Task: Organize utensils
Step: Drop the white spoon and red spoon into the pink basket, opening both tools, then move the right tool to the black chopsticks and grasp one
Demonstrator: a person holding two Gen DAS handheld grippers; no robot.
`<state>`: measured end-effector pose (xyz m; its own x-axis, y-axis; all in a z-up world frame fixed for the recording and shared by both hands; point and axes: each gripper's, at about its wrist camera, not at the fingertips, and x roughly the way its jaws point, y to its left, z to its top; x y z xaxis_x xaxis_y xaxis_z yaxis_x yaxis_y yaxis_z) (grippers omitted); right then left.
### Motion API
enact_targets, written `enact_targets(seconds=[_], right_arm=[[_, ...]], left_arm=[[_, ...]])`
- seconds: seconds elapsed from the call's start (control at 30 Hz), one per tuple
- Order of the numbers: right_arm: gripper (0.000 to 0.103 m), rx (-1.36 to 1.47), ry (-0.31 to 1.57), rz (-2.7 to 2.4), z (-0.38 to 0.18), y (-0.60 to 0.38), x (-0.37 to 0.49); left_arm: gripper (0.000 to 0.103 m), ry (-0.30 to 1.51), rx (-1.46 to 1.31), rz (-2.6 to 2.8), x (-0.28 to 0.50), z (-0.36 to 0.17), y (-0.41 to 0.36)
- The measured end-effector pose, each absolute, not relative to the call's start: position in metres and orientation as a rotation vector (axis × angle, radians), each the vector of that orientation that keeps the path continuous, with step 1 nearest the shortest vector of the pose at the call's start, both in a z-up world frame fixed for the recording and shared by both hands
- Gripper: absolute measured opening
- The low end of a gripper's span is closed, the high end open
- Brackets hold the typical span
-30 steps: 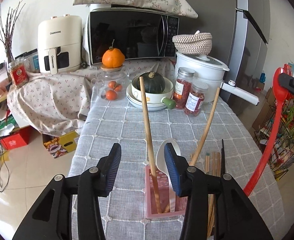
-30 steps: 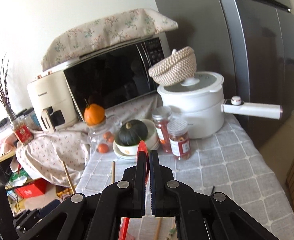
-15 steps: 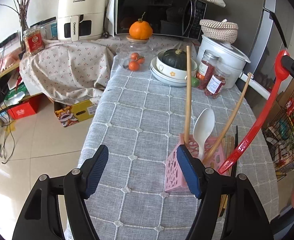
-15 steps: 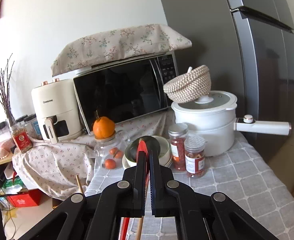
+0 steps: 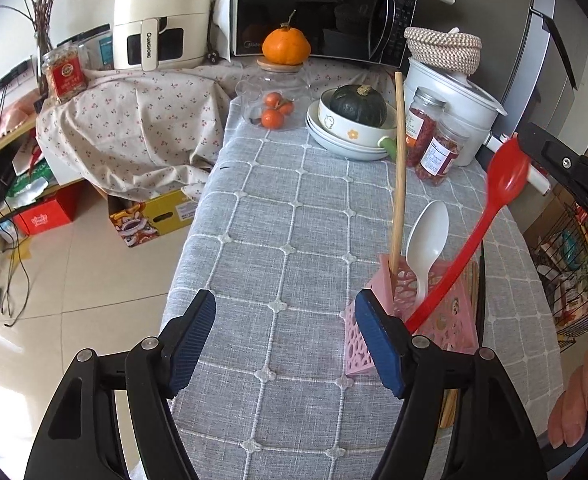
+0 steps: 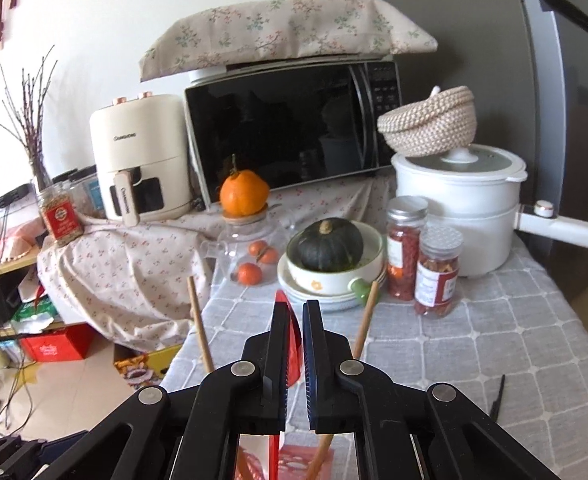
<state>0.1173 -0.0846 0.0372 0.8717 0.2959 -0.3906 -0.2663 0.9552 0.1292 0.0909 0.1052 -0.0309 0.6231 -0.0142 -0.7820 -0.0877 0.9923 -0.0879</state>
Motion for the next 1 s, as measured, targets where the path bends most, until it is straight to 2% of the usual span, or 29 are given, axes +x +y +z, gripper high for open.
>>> enact_targets(seconds=[0.03,0.1,0.3,0.4,0.67,1.0], right_arm=[[0.018,0.066,0.427,0.300,0.038,-0.086,0.116],[0.038,0.068,0.440,0.314,0.038,-0.091,0.114],[0.064,0.141,0.491,0.335,0.048,-0.128,0.106],[0.071,0.144,0.527,0.314,0.050,-0.149,0.105],[0.081,0.121,0.688,0.176,0.022,-0.215,0.112],[0.081,0.170,1.026,0.052,-0.056,-0.264,0.151]], left_arm=[[0.075,0.899,-0.121,0.041,0.091,-0.031,0.105],[0.075,0.896,-0.124,0.034,0.090,-0.029,0.103],[0.081,0.896,-0.104,-0.008,0.085,-0.026,0.090],[0.082,0.897,-0.093,-0.036,0.081,-0.023,0.083],[0.086,0.937,-0.102,-0.101,0.076,-0.025,0.062],[0.086,0.950,-0.080,-0.208,0.070,-0.021,0.025]])
